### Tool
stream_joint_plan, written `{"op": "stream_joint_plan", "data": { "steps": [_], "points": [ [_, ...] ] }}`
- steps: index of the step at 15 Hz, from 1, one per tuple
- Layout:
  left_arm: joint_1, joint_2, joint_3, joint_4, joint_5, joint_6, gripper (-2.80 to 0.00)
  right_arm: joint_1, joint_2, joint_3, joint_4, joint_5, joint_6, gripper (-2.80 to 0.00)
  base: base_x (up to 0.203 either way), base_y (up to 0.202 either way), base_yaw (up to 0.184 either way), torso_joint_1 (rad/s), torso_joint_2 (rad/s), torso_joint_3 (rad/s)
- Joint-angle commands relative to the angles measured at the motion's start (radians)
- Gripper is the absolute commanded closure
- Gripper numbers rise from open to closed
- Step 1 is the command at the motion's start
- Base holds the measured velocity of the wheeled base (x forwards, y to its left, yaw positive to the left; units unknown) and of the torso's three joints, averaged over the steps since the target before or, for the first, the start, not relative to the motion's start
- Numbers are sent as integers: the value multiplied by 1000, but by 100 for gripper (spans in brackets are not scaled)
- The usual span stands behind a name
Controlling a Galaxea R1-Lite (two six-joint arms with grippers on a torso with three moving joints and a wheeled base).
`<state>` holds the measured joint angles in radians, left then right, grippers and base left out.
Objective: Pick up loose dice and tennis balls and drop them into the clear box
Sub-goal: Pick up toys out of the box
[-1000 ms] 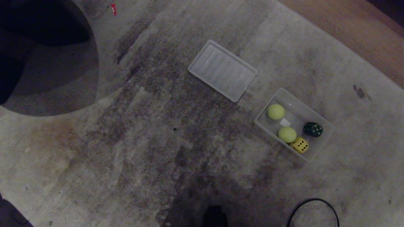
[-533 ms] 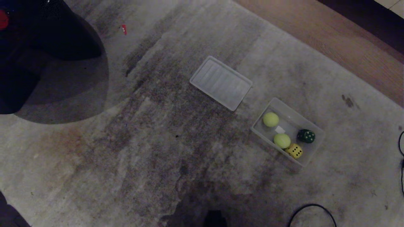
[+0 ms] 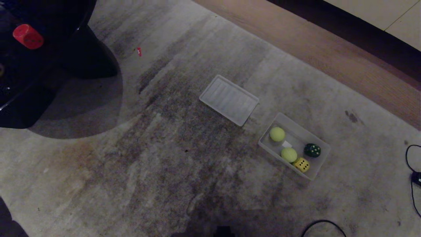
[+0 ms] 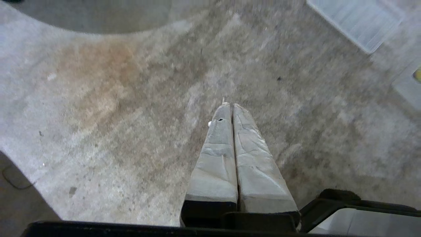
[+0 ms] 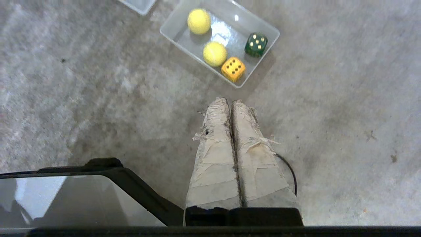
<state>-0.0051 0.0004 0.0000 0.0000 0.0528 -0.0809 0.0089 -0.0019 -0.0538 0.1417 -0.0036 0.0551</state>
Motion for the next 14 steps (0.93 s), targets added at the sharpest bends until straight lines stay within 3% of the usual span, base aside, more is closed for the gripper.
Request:
{"op": "stream_joint_plan", "data": {
  "steps": [1,14],
  "points": [
    [1,1,2,0,1,0,0,0,2,0,0,1,0,0,0,0,0,-2,-1,215],
    [1,1,2,0,1,0,0,0,2,0,1,1,0,0,0,0,0,2,1,200]
  ]
}}
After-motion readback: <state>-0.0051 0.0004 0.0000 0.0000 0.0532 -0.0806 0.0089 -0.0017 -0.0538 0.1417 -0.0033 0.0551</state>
